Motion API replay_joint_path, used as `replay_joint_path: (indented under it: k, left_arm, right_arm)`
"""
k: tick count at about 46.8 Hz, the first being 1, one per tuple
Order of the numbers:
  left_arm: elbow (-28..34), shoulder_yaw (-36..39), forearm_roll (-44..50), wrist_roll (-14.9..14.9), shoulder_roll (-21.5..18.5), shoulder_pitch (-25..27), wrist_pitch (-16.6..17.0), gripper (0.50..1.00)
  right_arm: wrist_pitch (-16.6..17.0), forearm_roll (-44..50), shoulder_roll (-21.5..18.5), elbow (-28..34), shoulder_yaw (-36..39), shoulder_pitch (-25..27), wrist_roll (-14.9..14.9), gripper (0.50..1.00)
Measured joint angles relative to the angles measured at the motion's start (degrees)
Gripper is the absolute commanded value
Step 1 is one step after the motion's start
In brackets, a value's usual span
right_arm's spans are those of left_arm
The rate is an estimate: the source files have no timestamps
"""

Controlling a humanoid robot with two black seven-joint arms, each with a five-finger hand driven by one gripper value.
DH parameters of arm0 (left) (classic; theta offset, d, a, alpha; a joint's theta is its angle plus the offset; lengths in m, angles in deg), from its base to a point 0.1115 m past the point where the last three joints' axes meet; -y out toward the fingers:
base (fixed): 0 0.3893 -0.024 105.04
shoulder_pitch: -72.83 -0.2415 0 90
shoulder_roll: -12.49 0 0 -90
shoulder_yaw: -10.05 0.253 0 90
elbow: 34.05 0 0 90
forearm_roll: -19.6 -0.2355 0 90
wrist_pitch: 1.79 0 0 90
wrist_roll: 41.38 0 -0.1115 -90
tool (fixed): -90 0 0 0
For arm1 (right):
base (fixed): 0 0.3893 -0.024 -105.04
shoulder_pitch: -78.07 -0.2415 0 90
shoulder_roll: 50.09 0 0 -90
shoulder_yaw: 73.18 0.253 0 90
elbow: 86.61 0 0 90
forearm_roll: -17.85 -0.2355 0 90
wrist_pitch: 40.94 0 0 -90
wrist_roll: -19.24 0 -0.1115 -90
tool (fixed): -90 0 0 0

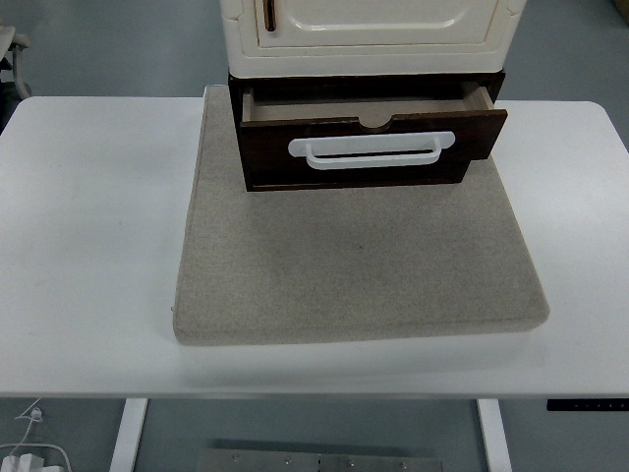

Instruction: Open the drawer under the combination cabinet

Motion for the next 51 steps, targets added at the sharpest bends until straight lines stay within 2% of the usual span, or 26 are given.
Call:
replay_joint_path:
  k: [8, 14, 29, 37, 51]
  left_arm:
    - [-0.1, -0.2, 2.3, -1.1, 1.6, -5.2, 0.7, 1.0]
    - [-0.2, -0.2, 2.8, -2.2, 3.0, -8.2, 0.0, 1.0]
    - [-0.2, -3.9, 2.6, -5.5, 11.3, -13.5, -6.3, 1.0]
    - [-0.2, -4.4, 2.7, -7.2, 13.9, -15.1, -10.5, 1.0]
    - [-0.3, -10.9, 2.8, -8.0, 16.1, -17.8, -11.4, 1.0]
  right_arm:
    - [0.0, 0.0, 0.0, 0.0, 0.0, 0.0, 0.0, 0.928]
    - [0.0, 0.0, 0.0, 0.0, 0.0, 0.0, 0.0, 0.928]
    - [0.1, 0.1, 0.0, 0.0, -0.1, 0.0, 0.0, 0.928]
    - [0.1, 0.2, 0.0, 0.0, -0.1, 0.1, 0.0, 0.928]
    - [0.1, 0.2, 0.0, 0.0, -0.1, 0.3, 0.0, 0.928]
